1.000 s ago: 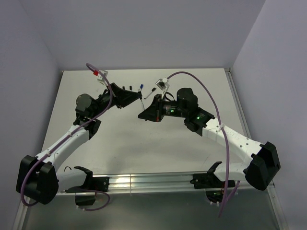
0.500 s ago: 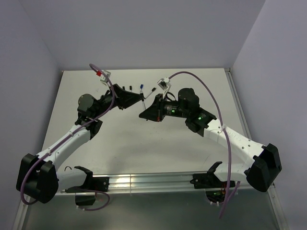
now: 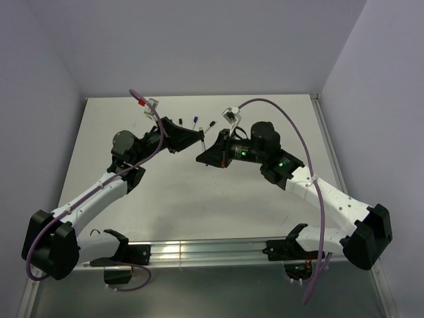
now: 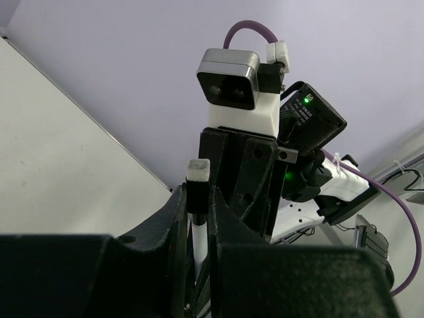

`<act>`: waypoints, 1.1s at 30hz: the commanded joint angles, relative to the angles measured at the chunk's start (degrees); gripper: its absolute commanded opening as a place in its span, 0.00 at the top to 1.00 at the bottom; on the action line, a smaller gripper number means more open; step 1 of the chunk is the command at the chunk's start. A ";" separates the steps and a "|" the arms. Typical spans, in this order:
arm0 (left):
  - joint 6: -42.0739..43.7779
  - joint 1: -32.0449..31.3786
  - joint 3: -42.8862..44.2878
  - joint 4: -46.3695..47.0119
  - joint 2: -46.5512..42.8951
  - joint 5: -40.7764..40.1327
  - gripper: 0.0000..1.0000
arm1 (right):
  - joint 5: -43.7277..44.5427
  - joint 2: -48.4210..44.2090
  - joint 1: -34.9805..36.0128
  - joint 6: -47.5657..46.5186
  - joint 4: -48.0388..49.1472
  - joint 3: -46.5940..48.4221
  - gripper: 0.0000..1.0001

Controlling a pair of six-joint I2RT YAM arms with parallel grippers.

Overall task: Insert the pens into the pen caps
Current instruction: Insert the pen cap onto the pen, then press the pen cap onto the pen.

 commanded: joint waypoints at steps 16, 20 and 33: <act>13.15 -14.97 4.66 -12.35 1.34 1.82 1.00 | 2.01 -6.39 -4.48 -4.46 4.10 0.11 1.00; 12.89 -15.14 3.08 -12.71 -0.23 1.74 1.00 | 0.25 -7.01 -5.18 -4.20 4.98 -0.15 1.00; 14.82 -15.23 -1.93 -16.84 -6.83 -1.08 1.00 | -1.51 -9.04 -5.27 -3.94 6.03 -0.77 1.00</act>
